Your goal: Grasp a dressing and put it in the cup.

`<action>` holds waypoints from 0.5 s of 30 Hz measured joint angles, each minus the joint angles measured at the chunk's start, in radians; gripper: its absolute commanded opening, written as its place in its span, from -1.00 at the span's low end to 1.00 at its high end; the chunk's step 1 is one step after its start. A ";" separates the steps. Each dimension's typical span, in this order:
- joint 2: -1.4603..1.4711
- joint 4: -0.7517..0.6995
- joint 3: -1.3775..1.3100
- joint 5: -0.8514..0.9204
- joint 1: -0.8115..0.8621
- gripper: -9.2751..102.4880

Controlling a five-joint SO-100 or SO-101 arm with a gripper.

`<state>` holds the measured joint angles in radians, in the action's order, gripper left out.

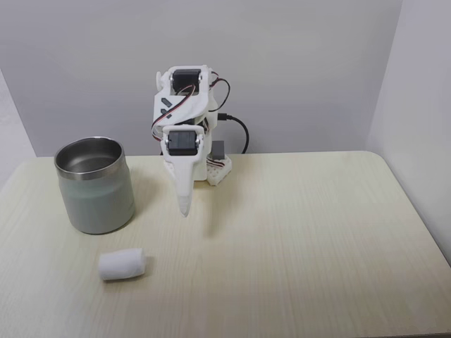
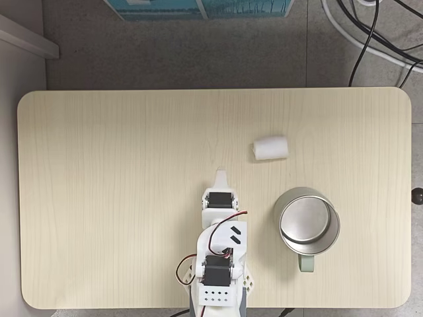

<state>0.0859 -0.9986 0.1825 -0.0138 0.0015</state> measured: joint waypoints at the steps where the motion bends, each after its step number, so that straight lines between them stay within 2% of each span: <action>1: 0.000 0.000 0.000 0.009 0.000 -0.84; 15: 0.000 -0.003 0.000 0.038 0.002 -0.84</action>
<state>0.0859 -1.0017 0.1825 0.0245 0.0031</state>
